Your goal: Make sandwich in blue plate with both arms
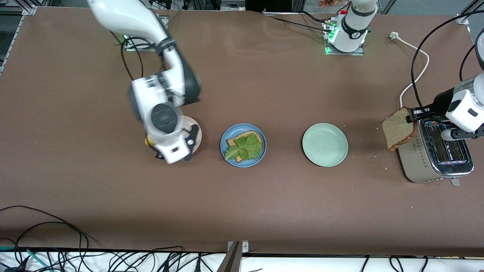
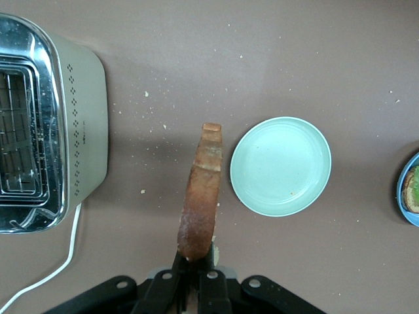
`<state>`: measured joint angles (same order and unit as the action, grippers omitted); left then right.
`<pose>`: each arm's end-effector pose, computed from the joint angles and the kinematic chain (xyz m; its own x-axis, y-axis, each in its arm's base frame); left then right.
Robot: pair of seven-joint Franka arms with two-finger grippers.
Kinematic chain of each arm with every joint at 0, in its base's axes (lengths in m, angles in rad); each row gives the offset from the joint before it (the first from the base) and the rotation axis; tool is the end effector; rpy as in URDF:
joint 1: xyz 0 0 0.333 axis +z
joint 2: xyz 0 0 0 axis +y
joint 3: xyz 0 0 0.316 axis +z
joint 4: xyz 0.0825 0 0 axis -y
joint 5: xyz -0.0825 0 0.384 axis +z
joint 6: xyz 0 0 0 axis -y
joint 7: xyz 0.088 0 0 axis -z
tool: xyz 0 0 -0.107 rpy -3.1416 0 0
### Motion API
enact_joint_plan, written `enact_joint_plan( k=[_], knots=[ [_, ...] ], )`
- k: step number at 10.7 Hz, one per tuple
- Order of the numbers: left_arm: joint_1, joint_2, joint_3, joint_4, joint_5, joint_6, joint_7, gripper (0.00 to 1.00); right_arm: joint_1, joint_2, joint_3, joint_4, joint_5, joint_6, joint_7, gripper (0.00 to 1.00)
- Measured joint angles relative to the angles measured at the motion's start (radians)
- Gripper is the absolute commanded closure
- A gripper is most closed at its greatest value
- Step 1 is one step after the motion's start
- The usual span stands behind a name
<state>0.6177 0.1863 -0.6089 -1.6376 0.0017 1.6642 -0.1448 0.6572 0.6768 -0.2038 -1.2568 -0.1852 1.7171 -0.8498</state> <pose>0.5959 0.0292 0.5110 0.9793 0.1467 -0.1395 0.1595 -0.9835 0.0851 0.6342 0.3280 0.3559 0.1836 0.9146 -0.3603 0.9825 -0.1821 0.0385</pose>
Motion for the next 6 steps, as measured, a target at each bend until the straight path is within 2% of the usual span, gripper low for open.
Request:
enact_joint_plan(
  k=[2,6],
  knots=[
    [0.0,0.0,0.0,-0.001,0.0,0.0,0.0,1.0,0.113,0.016,-0.001,-0.002,-0.137,-0.015,0.105,0.97],
    [0.0,0.0,0.0,-0.002,0.0,0.0,0.0,1.0,0.233,0.088,-0.002,-0.004,-0.345,-0.04,0.251,0.98]
  ],
)
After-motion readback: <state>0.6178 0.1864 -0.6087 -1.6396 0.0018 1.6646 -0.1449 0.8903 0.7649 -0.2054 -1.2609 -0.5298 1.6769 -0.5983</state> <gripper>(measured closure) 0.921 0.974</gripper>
